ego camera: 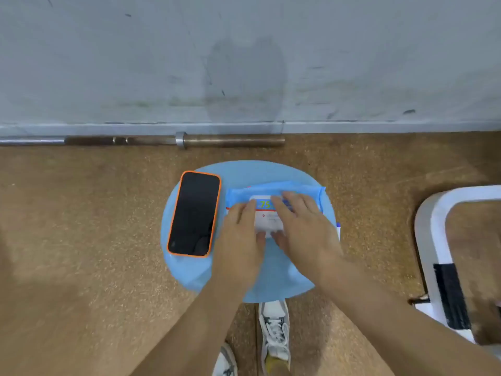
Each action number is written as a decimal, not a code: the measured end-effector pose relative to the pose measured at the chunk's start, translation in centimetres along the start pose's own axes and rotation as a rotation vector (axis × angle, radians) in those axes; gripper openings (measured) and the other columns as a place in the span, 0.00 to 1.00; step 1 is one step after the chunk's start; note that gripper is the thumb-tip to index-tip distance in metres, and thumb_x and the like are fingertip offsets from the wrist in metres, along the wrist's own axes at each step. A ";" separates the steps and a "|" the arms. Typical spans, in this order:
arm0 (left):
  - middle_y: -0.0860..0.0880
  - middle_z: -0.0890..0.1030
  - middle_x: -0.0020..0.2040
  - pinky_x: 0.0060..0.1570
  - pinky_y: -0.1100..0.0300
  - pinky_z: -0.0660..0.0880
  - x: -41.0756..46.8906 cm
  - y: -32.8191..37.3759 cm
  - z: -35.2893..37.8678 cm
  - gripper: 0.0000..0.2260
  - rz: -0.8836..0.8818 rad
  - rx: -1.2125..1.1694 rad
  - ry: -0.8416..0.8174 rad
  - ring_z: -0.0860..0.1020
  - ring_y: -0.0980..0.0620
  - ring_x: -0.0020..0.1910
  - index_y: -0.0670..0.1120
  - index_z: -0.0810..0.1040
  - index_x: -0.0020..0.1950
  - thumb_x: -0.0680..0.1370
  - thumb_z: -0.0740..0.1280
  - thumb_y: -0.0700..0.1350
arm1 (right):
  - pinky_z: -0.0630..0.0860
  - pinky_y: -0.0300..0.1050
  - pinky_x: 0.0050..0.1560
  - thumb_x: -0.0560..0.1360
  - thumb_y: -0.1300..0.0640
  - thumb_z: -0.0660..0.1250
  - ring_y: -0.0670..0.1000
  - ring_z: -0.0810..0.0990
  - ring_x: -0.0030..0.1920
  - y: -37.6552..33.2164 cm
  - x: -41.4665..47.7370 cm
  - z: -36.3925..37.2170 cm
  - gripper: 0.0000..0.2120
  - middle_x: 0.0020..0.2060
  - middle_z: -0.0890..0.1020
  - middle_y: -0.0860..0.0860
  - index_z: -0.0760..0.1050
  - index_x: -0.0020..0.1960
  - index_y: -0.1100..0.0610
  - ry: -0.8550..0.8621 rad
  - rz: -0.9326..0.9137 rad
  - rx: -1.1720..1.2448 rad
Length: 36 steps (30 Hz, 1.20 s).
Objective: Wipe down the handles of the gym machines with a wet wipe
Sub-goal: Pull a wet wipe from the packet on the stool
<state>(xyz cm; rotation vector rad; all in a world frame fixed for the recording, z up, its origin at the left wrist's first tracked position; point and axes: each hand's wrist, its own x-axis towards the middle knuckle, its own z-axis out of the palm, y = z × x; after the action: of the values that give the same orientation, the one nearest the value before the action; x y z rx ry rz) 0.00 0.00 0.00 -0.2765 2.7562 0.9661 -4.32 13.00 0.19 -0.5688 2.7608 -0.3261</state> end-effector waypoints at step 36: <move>0.54 0.74 0.30 0.31 0.67 0.67 1.9 2.9 -0.9 0.13 -0.516 -0.663 0.183 0.70 0.58 0.30 0.42 0.73 0.35 0.79 0.64 0.46 | 0.74 0.45 0.50 0.70 0.60 0.73 0.46 0.75 0.48 3.0 3.6 -3.9 0.23 0.52 0.70 0.41 0.66 0.58 0.47 0.225 0.312 0.735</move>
<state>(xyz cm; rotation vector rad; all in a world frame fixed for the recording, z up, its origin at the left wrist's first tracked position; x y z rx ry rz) -2.70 1.50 1.91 -1.1522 2.2052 1.7036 -9.78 14.78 2.09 0.0900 2.5874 -1.3021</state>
